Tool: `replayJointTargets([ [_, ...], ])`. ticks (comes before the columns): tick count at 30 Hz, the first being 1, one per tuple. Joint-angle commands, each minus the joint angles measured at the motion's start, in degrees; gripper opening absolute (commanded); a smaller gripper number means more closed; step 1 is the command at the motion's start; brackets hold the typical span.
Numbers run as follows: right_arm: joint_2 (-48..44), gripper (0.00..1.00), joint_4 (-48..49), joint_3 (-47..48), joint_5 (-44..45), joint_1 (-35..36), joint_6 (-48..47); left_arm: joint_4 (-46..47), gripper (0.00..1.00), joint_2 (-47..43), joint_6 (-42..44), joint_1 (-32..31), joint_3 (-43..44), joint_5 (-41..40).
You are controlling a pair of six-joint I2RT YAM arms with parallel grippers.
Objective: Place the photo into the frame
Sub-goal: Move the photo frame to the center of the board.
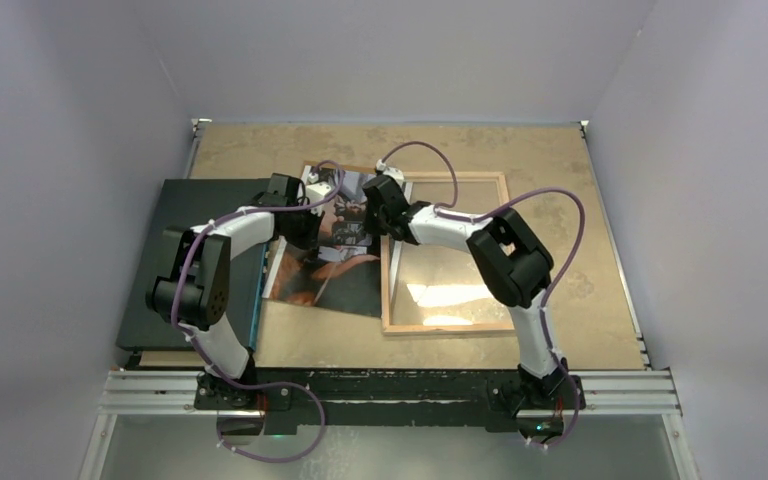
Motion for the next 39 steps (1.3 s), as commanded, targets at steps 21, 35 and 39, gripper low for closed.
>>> replayJointTargets([
  [21, 11.39, 0.05, -0.25, 12.39, 4.64, -12.56, -2.58, -0.32, 0.0, -0.03, 0.92, -0.11, -2.27, -2.48],
  [35, 3.65, 0.05, 1.45, 1.52, 1.04, -15.1, -6.6, -0.12, 0.0, -0.27, 1.09, -0.2, -2.09, -2.51],
  [39, 0.28, 0.17, 2.17, -1.07, -1.53, -13.04, -6.84, -0.19, 0.0, -0.2, 0.63, -0.18, -1.72, -2.01],
])
